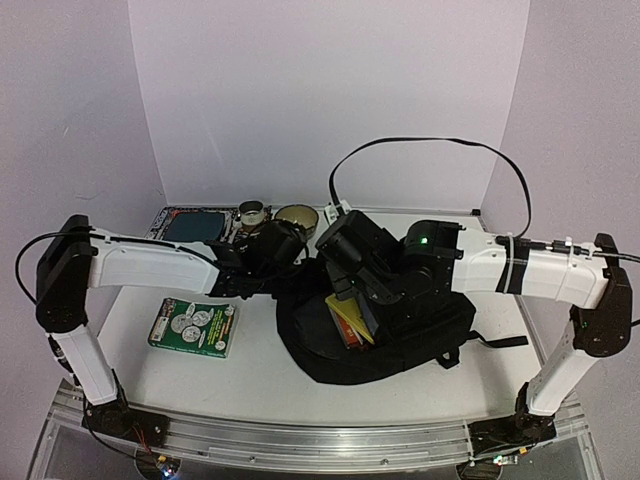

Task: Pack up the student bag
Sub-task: Place the book in the largest pocket of the bag.

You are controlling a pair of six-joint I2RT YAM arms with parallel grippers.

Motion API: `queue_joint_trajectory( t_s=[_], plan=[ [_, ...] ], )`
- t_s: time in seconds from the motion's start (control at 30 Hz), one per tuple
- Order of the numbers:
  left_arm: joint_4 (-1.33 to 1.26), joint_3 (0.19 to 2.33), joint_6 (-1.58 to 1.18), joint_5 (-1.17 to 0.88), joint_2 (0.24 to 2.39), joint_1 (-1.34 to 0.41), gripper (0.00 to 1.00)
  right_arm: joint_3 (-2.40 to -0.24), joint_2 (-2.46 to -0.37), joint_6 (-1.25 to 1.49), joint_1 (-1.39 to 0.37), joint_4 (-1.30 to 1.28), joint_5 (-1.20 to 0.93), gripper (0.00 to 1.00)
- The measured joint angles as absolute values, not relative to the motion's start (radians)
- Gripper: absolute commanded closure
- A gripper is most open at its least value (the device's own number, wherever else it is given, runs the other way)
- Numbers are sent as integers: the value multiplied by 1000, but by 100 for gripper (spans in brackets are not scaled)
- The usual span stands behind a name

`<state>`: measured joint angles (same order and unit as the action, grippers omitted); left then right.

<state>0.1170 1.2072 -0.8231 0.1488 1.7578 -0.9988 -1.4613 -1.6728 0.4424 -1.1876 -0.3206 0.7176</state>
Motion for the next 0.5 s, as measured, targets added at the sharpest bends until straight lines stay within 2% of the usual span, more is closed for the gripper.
queue_joint_trajectory(
  t_s=[0.13,0.2,0.23,0.5],
  plan=[
    [167,1135,-854,160,1649,-987,12,-1424,-1663,451,-1178,-315,690,100],
    [179,1097,-877,157,1597,-966,2,-1409,-1661,461,-1171,-313,670,100],
    [192,1066,-894,157,1557,-950,1,-1401,-1660,467,-1167,-312,660,100],
    [330,894,-993,133,1238,-747,1,-1331,-1660,502,-1161,-312,564,100]
  ],
)
